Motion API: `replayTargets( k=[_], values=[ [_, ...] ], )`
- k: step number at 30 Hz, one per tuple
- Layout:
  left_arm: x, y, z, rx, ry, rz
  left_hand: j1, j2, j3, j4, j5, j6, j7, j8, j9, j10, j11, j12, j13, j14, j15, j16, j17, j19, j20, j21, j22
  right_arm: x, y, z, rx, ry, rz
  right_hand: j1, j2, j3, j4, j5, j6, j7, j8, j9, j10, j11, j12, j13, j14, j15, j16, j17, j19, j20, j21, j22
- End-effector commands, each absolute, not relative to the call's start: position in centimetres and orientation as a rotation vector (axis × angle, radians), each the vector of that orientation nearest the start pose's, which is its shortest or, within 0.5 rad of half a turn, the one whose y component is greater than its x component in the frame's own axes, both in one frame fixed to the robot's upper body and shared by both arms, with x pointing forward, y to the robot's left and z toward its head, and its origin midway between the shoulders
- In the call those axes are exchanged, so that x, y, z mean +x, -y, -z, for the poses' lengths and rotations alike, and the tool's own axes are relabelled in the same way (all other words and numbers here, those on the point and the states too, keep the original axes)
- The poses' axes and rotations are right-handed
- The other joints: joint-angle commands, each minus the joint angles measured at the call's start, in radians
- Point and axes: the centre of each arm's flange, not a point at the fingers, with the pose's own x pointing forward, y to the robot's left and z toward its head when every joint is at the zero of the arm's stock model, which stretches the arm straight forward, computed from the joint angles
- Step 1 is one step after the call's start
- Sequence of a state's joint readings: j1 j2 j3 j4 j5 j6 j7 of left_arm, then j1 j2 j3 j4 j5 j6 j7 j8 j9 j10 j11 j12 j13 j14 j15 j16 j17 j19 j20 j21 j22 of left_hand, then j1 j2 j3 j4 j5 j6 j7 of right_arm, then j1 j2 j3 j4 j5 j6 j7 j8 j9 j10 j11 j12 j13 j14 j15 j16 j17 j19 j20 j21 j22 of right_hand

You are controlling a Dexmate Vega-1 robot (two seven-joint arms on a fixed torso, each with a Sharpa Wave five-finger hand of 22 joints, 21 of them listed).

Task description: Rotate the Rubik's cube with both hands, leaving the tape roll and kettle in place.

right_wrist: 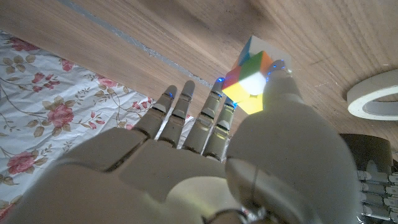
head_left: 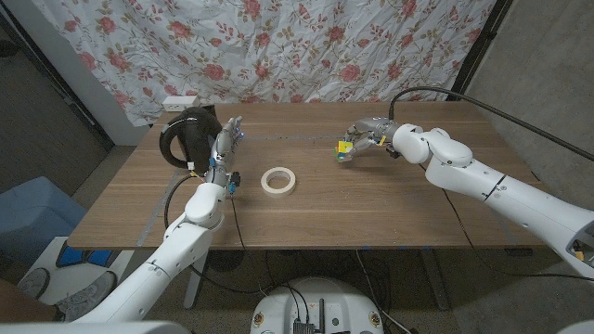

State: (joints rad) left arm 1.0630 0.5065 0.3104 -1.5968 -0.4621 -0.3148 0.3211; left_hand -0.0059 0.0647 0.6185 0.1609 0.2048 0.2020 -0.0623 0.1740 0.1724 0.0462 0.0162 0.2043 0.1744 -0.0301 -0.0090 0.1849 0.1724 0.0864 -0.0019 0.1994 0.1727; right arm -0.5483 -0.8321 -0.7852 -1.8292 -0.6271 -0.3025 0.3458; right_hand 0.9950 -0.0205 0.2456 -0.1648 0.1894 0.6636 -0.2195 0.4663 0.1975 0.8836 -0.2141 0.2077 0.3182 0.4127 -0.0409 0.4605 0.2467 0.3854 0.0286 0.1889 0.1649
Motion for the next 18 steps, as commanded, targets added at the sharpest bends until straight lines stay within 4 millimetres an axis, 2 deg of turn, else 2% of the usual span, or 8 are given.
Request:
replayTargets(
  k=[1,5,18],
  values=[
    [59.4,-28.0,5.7,-0.106,0.688,-0.025,0.009,0.086,0.009,0.0,0.005,0.006,0.005,0.006,-0.001,0.009,0.0,0.001,0.002,0.002,0.0,0.003,0.002,0.012,0.003,0.006,-0.001,60.7,18.0,-5.1,-1.749,0.389,-0.163,-0.013,0.002,0.001,0.007,0.009,0.002,-0.002,-0.005,0.003,-0.001,-0.004,0.003,0.0,0.002,-0.141,-0.004,0.002,-0.001,-0.004,0.0,0.003],
    [59.4,-28.0,5.9,-0.114,0.689,-0.028,0.009,0.086,0.009,0.0,0.005,0.007,0.007,0.006,-0.001,0.009,0.0,0.0,0.002,0.003,0.001,0.003,0.002,0.015,0.005,0.006,-0.001,60.8,17.7,-5.0,-1.767,0.372,-0.162,-0.024,0.001,-0.002,0.014,0.009,-0.002,-0.002,-0.009,0.003,-0.009,-0.004,0.0,-0.002,-0.004,-0.135,-0.008,0.003,-0.007,-0.002,-0.002,0.003],
    [59.6,-28.5,6.9,-0.157,0.69,-0.03,0.009,0.086,0.01,0.0,0.005,0.009,0.009,0.006,-0.001,0.014,0.001,0.0,0.002,0.009,0.003,0.002,0.002,0.018,0.007,0.005,-0.001,61.2,17.2,-5.0,-1.798,0.336,-0.183,-0.037,-0.004,-0.009,0.018,0.01,-0.008,-0.002,-0.015,0.003,-0.031,-0.002,-0.005,-0.002,-0.024,-0.13,-0.016,0.005,-0.016,0.001,-0.003,0.003]
  ],
)
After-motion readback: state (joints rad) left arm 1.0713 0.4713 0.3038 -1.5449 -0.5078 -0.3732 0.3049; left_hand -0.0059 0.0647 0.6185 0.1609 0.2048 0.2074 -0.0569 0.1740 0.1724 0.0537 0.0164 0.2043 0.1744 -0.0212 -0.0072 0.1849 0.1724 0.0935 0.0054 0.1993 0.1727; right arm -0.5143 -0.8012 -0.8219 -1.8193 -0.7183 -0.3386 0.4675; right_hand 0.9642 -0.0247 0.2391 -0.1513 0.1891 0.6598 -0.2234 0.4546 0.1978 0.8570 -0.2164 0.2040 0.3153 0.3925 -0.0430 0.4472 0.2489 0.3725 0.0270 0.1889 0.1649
